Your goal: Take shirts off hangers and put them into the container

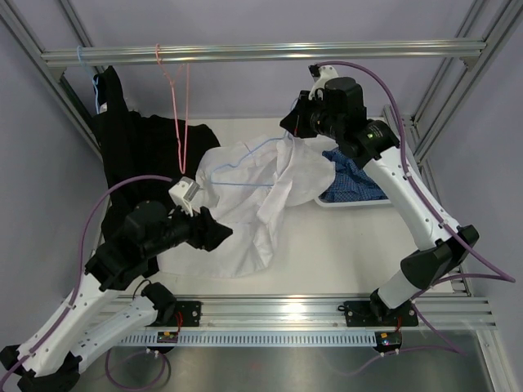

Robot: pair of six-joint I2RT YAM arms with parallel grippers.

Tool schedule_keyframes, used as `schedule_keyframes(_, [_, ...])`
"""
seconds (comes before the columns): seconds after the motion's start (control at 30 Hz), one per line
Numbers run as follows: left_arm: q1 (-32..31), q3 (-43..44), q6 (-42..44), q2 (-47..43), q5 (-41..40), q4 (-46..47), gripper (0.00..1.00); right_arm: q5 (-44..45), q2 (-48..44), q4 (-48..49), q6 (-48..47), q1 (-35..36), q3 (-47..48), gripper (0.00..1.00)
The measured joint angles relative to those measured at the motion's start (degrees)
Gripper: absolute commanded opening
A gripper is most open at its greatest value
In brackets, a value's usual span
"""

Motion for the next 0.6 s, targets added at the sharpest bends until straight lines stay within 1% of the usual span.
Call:
schedule_keyframes(0.07, [0.0,0.9,0.1,-0.1,-0.4,-1.3,0.77,0.0,-0.4,1.7,-0.4,0.1,-1.2,0.0])
schedule_keyframes(0.1, [0.0,1.9,0.2,0.0,-0.5,-2.1,0.85,-0.1,-0.7,2.3,-0.7,0.3,-1.9,0.0])
schedule_keyframes(0.2, [0.0,7.2,0.7,1.0,-1.0,-4.3,0.95,-0.1,-1.0,3.6,-2.2,1.5,-4.3,0.0])
schedule_keyframes(0.23, [0.0,9.4,1.1,1.5,-1.2,-4.9,0.96,-0.2,-1.1,4.4,-2.6,1.9,-5.4,0.0])
schedule_keyframes(0.4, [0.0,20.9,3.8,4.0,-3.4,-7.4,0.98,-1.4,-1.7,7.1,-4.5,3.5,-11.0,0.0])
schedule_keyframes(0.43, [0.0,22.8,4.5,4.5,-3.8,-7.9,0.96,-1.6,-1.7,7.5,-5.0,3.7,-11.6,0.0])
schedule_keyframes(0.53, [0.0,25.8,6.3,6.1,-4.7,-8.7,0.92,-2.1,-1.7,8.3,-6.1,5.0,-12.6,0.0])
schedule_keyframes(0.6, [0.0,26.3,7.3,8.0,-4.7,-9.5,0.9,-2.3,-1.7,9.3,-7.0,6.2,-12.6,0.0])
